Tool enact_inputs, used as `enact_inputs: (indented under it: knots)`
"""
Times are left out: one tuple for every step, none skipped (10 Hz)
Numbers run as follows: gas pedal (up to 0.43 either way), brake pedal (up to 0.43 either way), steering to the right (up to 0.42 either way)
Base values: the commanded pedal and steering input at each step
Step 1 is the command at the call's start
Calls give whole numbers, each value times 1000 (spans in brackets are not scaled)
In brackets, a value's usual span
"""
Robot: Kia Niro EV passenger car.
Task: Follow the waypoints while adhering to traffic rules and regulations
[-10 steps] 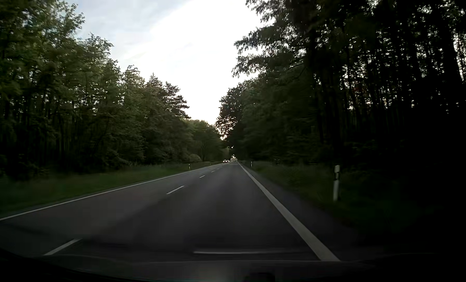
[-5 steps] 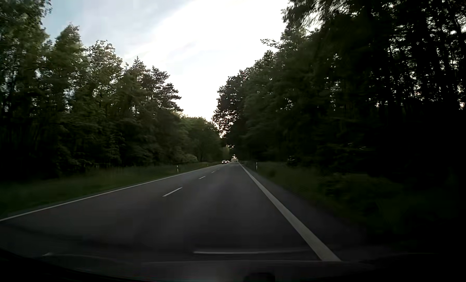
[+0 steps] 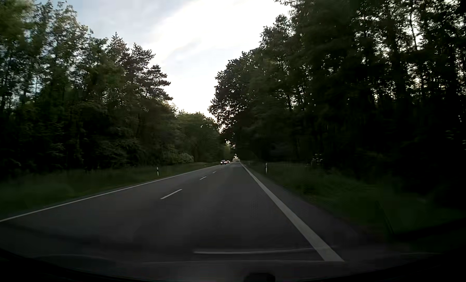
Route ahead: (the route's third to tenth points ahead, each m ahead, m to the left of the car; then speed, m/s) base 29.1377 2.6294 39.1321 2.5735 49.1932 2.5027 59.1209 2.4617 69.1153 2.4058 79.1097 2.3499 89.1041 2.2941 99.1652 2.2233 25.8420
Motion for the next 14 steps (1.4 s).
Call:
enact_inputs:
  knots:
    - [169, 0, -4]
    - [157, 0, -3]
    - [157, 0, -3]
    - [150, 0, -3]
    - [150, 0, -2]
    - [150, 0, -2]
    - [150, 0, -2]
    - [150, 0, -2]
    - [150, 0, -2]
    - [150, 0, -2]
    - [150, 0, -1]
    - [150, 0, -1]
    - [150, 0, -1]
    - [150, 0, -1]
